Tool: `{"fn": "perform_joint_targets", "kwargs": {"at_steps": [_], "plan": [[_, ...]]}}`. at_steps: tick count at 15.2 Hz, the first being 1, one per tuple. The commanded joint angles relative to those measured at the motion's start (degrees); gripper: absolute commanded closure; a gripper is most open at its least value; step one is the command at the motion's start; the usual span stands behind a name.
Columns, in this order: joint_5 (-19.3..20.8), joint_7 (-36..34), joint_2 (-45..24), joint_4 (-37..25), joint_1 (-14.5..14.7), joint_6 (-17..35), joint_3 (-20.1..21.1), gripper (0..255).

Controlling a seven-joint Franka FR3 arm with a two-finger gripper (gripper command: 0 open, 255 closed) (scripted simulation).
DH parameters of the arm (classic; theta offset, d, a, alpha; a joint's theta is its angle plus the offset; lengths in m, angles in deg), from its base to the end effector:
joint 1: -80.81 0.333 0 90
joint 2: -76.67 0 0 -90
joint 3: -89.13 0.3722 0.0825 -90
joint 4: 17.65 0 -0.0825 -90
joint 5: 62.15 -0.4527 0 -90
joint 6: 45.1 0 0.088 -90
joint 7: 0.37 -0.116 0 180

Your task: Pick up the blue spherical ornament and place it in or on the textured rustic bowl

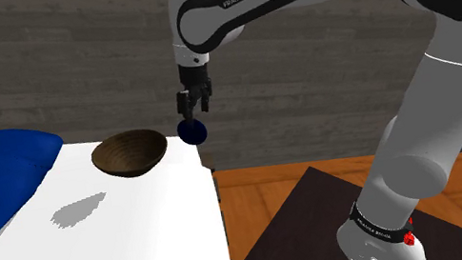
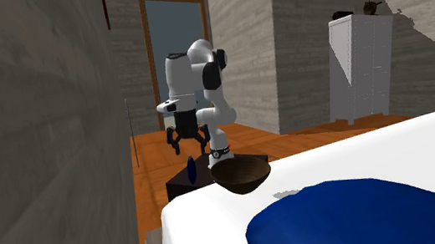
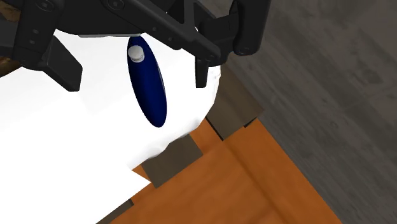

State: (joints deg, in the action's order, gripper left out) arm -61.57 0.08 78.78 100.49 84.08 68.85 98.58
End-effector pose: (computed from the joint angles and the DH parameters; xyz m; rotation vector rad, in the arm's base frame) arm 0.5809 0.1311 0.4640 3.1007 0.3643 -0.0546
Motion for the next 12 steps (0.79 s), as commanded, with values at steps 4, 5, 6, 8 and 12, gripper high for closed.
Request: {"fn": "perform_joint_targets", "kwargs": {"at_steps": [4,5,6,8,12], "plan": [[0.33,-0.04,-1.51,2.12,0.04,3.76,0.05,0],[0.38,-0.08,-1.77,2.61,0.04,4.52,0.06,0],[0.48,-0.15,-2.20,3.38,0.04,5.71,0.06,0],[0.48,-0.15,-2.20,3.38,0.04,5.71,0.06,0],[0.48,-0.15,-2.20,3.38,0.04,5.71,0.06,0]]}}
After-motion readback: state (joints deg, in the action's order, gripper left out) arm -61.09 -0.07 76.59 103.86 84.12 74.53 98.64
